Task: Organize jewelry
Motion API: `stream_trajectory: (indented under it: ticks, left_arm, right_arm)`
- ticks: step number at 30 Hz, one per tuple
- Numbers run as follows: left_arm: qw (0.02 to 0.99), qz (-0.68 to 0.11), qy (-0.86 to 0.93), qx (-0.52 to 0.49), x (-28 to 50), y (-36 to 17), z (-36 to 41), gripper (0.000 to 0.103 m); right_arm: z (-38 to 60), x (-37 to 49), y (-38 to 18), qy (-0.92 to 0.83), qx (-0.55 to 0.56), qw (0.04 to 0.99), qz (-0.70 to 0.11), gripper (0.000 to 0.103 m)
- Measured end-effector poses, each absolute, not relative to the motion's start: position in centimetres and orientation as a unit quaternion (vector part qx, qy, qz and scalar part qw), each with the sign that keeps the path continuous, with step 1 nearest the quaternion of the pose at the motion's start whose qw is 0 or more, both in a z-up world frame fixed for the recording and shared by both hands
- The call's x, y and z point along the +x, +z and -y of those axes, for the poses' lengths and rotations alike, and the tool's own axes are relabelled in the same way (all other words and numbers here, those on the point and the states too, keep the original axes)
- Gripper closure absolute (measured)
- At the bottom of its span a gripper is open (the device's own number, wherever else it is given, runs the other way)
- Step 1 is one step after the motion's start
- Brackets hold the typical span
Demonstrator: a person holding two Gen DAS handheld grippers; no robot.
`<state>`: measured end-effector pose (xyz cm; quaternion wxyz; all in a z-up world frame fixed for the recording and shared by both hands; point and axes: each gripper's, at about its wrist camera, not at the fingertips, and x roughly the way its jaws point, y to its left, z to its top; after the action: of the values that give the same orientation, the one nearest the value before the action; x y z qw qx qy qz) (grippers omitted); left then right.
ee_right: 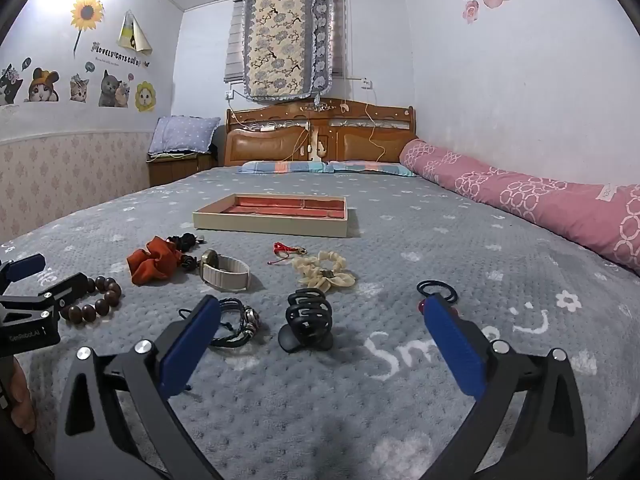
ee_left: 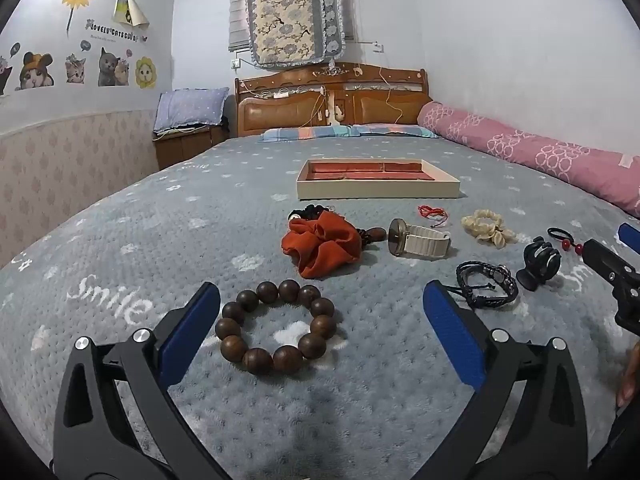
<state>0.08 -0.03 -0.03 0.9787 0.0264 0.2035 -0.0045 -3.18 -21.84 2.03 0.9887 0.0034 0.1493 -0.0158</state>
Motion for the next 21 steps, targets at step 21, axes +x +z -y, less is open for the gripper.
stream_trajectory:
  ticks: [21]
  left_arm:
    - [0.98, -0.197, -0.004, 0.03, 0.0, -0.01, 0.05, 0.005]
  right_arm:
    - [21.83, -3.19, 2.0, -0.016, 0.003, 0.989, -0.148, 0.004]
